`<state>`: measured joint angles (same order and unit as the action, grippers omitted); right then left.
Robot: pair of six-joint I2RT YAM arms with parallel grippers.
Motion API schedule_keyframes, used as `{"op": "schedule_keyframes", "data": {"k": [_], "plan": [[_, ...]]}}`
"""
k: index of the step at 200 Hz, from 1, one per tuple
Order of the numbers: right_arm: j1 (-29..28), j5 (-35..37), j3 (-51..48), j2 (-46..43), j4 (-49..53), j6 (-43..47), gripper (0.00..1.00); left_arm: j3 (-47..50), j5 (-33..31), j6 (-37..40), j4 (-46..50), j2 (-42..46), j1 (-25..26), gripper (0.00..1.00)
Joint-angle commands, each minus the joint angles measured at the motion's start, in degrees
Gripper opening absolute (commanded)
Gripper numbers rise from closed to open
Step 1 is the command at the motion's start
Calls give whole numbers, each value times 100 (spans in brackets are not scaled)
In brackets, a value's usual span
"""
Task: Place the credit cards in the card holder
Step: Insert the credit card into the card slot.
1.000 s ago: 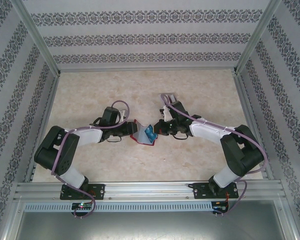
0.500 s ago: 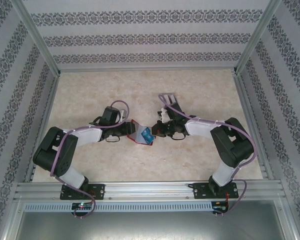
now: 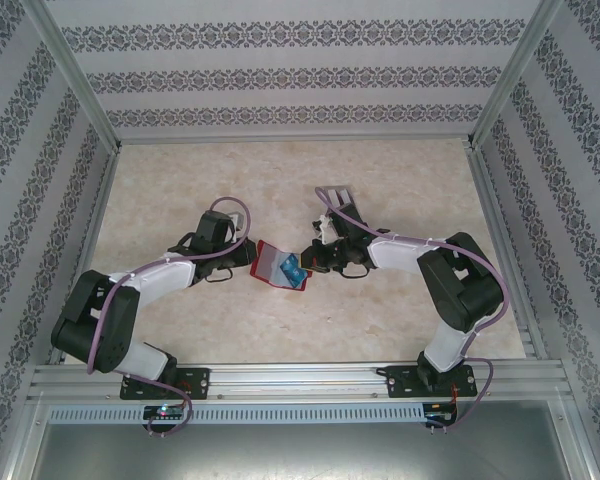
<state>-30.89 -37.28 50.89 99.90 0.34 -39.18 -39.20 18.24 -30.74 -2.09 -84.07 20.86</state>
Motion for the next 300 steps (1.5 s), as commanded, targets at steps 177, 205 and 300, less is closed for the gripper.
{"op": "schedule_keyframes", "data": {"k": [177, 205, 300], "plan": [[101, -471, -111, 452, -1048, -906, 7, -623, -311, 21, 951, -1028, -60, 0], [118, -544, -167, 374, -1179, -969, 5, -521, -691, -52, 1025, -845, -61, 0], [42, -746, -29, 636, -1563, -1071, 5, -587, -899, -187, 1278, -887, -61, 0]]}}
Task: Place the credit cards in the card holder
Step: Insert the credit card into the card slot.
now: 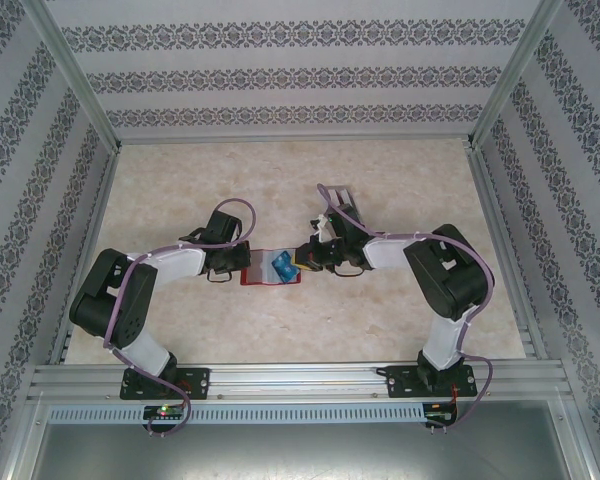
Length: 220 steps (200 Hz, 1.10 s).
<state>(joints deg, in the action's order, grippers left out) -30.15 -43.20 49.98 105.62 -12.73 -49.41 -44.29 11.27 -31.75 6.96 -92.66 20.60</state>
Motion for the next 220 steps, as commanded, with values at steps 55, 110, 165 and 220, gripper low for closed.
{"op": "schedule_keyframes", "data": {"k": [55, 110, 165, 220], "plan": [[-74, -241, 159, 234, -444, -161, 4, -123, -170, -92, 413, -90, -35, 0], [-70, -338, 127, 213, -604, -217, 4, -125, -157, -104, 402, -103, -32, 0], [-127, -338, 218, 419, -729, -260, 4, -133, -149, -97, 398, -121, -32, 0], [-153, -288, 250, 626, -878, -271, 8, -160, -120, -112, 402, -191, -32, 0]]}}
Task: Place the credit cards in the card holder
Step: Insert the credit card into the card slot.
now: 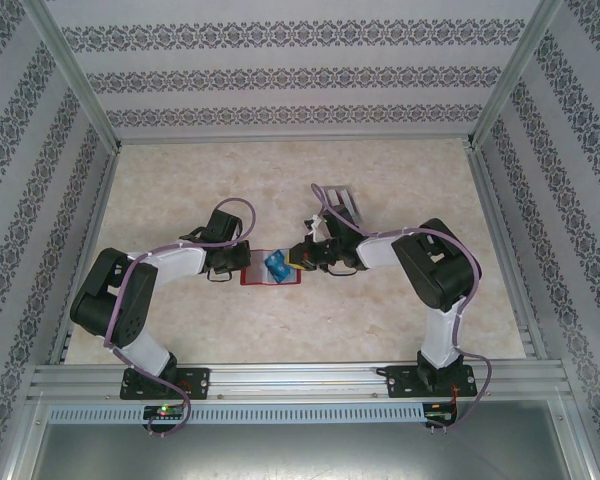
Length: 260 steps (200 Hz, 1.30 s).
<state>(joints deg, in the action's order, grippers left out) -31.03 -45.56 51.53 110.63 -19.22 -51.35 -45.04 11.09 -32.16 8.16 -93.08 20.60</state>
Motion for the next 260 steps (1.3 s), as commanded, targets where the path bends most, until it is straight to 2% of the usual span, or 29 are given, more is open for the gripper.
{"op": "schedule_keyframes", "data": {"k": [1, 87, 139, 185, 223, 260], "plan": [[-68, -51, 94, 134, -243, -76, 8, -85, -105, -71, 286, -154, -31, 0], [-322, 634, 15, 187, -829, -642, 9, -111, -82, -121, 356, -132, -31, 0], [-389, 1073, -307, 245, -1590, -1106, 11, -89, 10, -194, 383, 12, -34, 0], [-489, 971, -259, 487, -1996, -1195, 14, -78, -33, -238, 679, 414, -48, 0], [-461, 814, -72, 465, -1705, -769, 14, 205, -734, -69, 1135, 1237, -58, 0], [-331, 404, 202, 537, -1280, -290, 14, 271, -845, 62, 1102, 1010, -65, 0]]}}
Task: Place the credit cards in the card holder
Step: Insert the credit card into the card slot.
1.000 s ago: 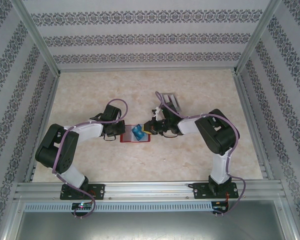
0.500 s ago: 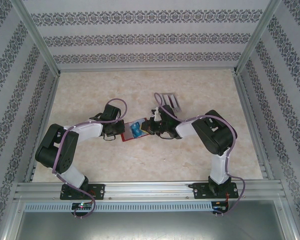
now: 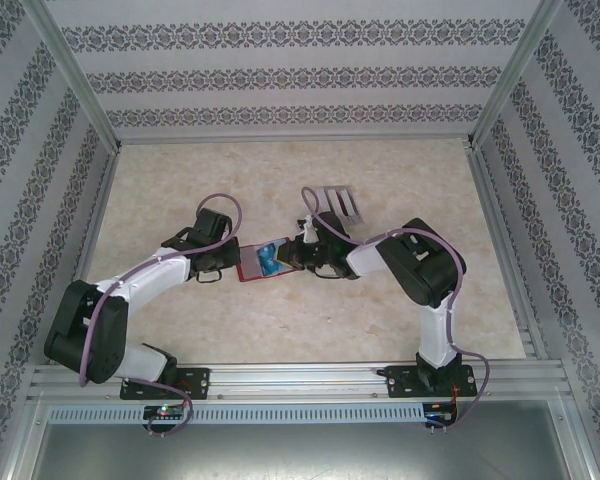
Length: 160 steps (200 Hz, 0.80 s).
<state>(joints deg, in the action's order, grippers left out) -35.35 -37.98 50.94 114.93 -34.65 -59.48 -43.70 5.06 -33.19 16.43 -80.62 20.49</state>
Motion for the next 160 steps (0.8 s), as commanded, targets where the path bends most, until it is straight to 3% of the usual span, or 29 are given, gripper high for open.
{"op": "schedule_keyframes", "data": {"k": [1, 70, 160], "plan": [[105, -366, 264, 112, 282, 542, 14, 136, -238, 168, 262, -248, -54, 0], [266, -758, 514, 309, 853, 1200, 12, 29, -130, 252, -52, -935, -47, 0], [231, -816, 663, 466, 525, 795, 5, -78, 106, 300, -184, -1424, -46, 0]]}}
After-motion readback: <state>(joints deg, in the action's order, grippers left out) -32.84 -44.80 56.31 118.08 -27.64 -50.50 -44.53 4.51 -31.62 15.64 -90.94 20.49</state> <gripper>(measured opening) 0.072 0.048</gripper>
